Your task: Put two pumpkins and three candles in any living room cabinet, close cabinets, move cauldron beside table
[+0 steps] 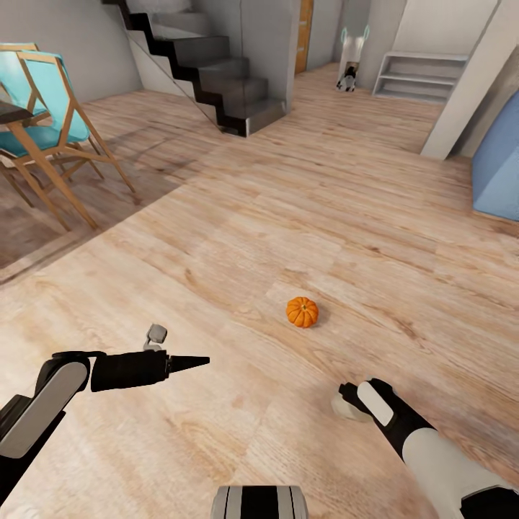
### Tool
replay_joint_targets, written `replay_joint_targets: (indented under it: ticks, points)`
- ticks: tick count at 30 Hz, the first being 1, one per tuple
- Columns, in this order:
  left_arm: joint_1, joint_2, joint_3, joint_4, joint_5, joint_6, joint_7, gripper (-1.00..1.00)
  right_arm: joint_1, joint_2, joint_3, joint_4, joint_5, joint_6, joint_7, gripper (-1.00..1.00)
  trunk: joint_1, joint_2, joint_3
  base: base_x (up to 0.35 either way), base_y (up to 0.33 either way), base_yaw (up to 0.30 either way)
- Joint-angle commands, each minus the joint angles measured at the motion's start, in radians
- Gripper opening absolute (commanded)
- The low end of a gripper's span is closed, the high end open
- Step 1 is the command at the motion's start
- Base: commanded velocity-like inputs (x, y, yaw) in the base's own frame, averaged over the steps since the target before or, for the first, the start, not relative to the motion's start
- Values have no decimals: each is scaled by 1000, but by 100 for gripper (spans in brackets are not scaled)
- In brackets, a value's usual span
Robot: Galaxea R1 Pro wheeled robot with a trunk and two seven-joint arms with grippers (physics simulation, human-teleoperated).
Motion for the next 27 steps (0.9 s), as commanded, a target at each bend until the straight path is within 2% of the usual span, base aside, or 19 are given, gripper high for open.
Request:
replay_joint_targets:
  ticks: [1, 20, 27]
  points:
    - [-1, 1, -1, 0, -5, 2, -6, 100, 0, -1, 8, -2, -8, 4, -9, -100, -1, 0, 3, 0, 0, 0]
    - [-1, 2, -1, 3, -6, 2, -5, 100, 0, 12, 16, -11, -7, 4, 0, -100, -9, 4, 77, -2, 0, 0]
    - [-1, 1, -1, 3, -6, 2, -5, 100, 0, 12, 17, -11, -7, 4, 8, -100, -12, 6, 104, -132, 18, 0]
